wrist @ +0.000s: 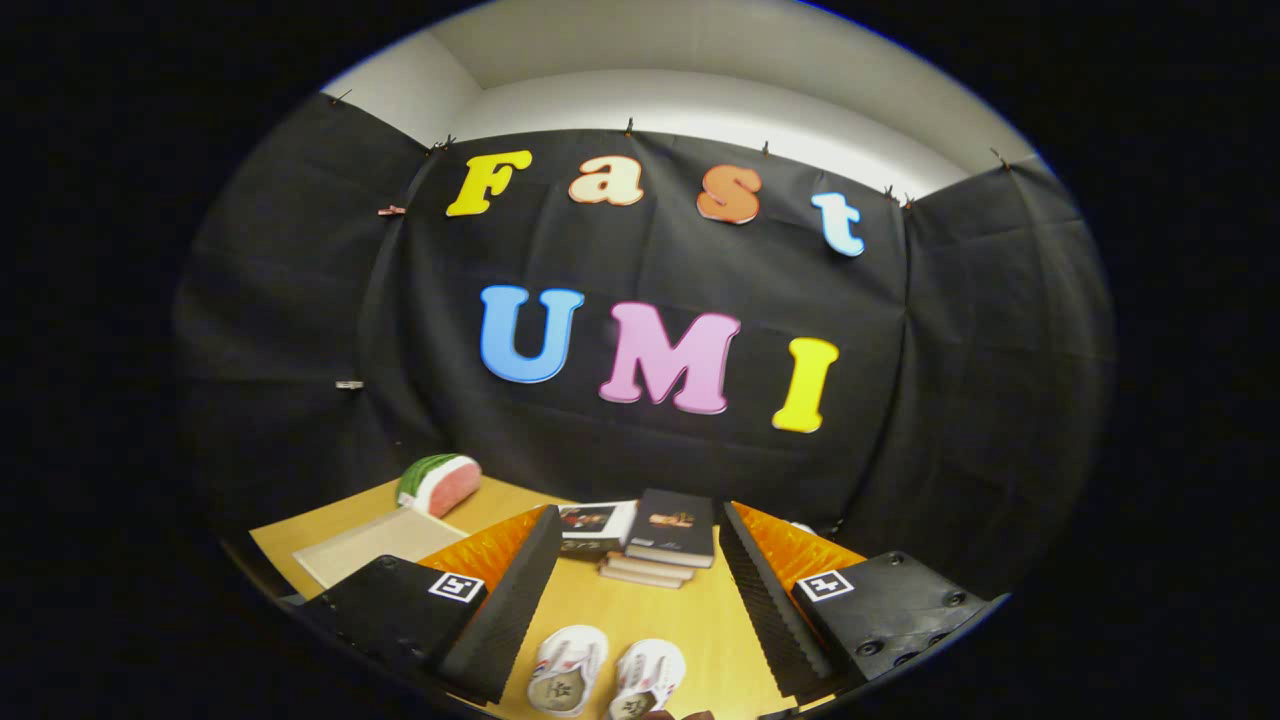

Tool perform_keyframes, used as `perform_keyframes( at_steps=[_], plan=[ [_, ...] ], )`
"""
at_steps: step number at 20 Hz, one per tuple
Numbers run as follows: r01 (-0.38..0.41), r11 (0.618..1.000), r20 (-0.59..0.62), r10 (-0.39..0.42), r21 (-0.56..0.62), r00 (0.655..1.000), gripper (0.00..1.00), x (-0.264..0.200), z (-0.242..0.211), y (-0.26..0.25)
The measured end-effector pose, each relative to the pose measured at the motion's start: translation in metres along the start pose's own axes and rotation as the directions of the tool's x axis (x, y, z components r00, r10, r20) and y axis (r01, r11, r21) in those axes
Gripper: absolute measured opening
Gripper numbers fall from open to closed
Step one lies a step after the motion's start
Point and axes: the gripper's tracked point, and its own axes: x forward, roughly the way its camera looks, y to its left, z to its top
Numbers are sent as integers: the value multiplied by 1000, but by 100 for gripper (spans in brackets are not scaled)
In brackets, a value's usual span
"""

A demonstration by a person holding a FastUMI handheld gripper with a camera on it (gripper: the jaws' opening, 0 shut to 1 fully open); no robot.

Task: Open the storage box then place both shoes into the box .Put the left shoe in first, then the right shoe, with the right side of both shoes facing outward in a uniform manner.

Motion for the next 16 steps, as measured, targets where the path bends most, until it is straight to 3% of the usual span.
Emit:
perform_keyframes(
  at_steps=[2, 5, 8, 11, 13, 16],
  plan=[
    [-103, 988, -72, 111, 112, 991, 97, 11, -24, 23],
    [-199, 916, -200, 280, 348, 939, 98, 18, -67, 57],
    [-167, 761, -255, 404, 627, 878, 98, 20, -100, 80],
    [-108, 596, -272, 511, 795, 815, 98, 31, -140, 96],
    [-88, 539, -288, 573, 838, 768, 98, 38, -168, 115],
    [-56, 496, -322, 642, 867, 695, 98, 37, -202, 135]
  ],
)
